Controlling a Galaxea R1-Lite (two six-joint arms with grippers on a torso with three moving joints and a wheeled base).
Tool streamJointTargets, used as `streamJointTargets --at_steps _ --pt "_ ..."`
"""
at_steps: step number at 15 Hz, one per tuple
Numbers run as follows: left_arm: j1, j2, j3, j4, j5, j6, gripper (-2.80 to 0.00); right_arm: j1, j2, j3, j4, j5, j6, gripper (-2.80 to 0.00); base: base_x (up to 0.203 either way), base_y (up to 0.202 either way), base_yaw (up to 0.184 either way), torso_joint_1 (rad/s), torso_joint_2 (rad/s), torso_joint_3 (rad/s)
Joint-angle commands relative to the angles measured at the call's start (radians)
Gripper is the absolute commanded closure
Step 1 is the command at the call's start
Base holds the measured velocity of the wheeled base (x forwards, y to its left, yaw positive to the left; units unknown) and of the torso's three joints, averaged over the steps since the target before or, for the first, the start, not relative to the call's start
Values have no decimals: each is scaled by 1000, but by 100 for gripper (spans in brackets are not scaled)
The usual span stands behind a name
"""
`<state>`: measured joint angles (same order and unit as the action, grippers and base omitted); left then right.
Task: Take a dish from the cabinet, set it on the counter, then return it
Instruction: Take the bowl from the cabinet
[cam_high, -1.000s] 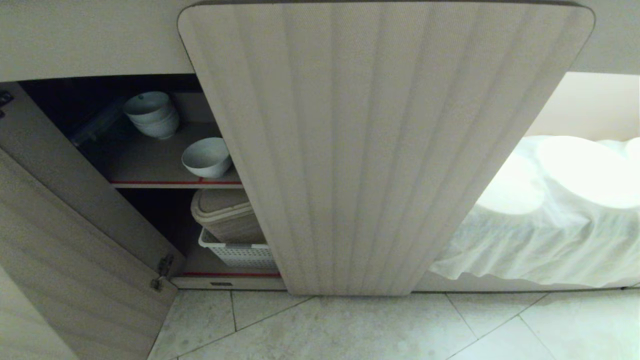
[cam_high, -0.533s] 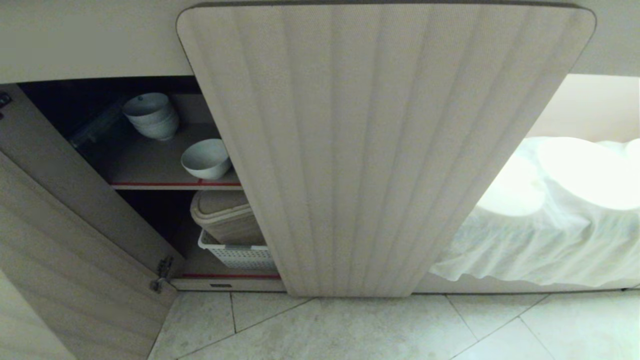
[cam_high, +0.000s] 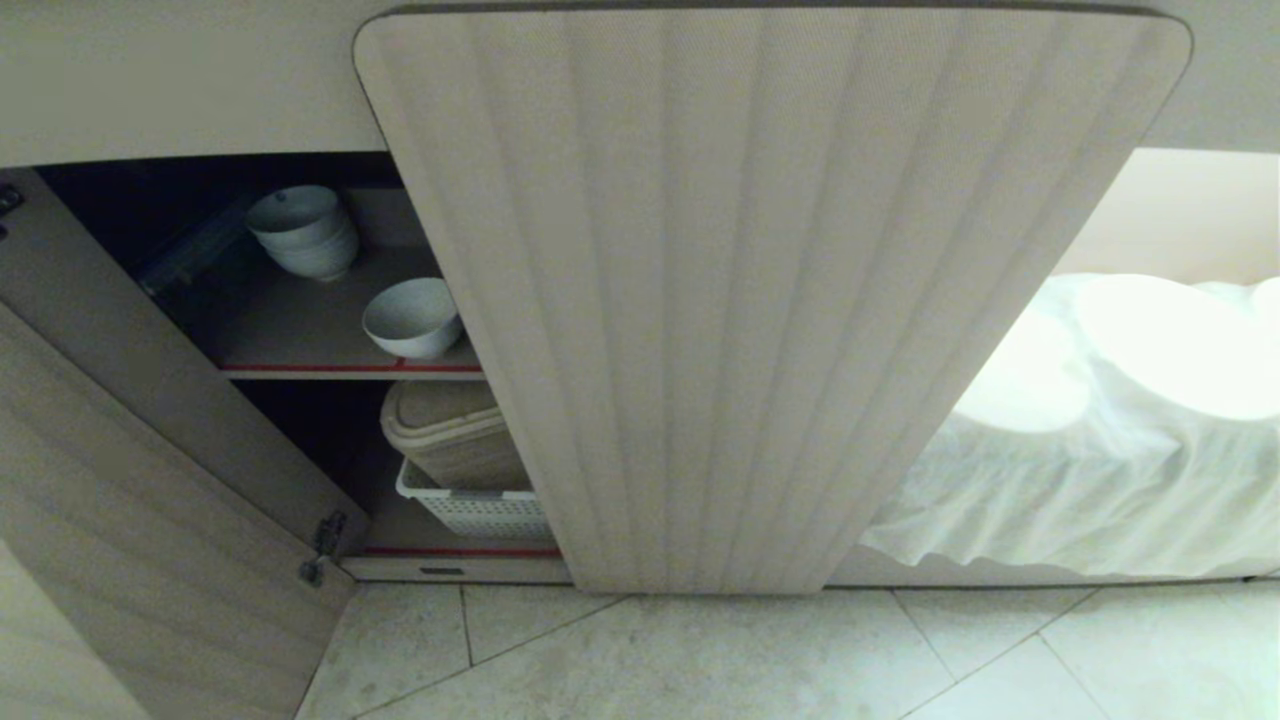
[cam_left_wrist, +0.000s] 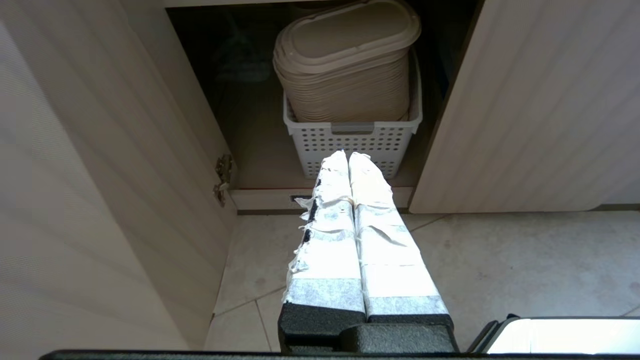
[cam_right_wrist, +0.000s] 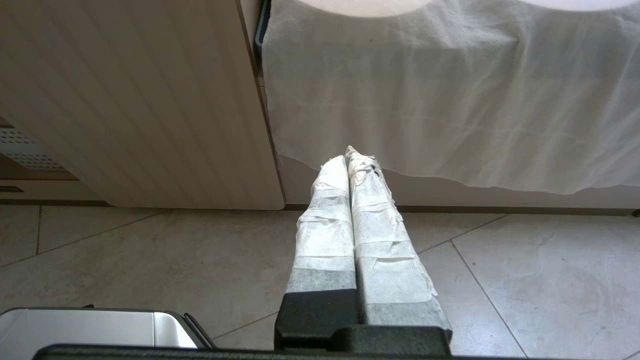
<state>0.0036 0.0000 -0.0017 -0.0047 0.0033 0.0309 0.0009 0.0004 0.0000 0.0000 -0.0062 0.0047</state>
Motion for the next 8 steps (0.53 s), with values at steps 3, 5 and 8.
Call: streamJointTargets --at_steps 3,5,8 --pt "1 0 -4 6 4 2 0 0 0 0 -1 0 0 0 0 0 0 0 0 0" --pt "1 0 -32 57 2 5 0 0 0 0 0 0 0 0 0 0 0 0 0 0" --pt "0 60 -107 144 -7 1 0 -1 0 0 0 0 0 0 0 0 0 0 0 0"
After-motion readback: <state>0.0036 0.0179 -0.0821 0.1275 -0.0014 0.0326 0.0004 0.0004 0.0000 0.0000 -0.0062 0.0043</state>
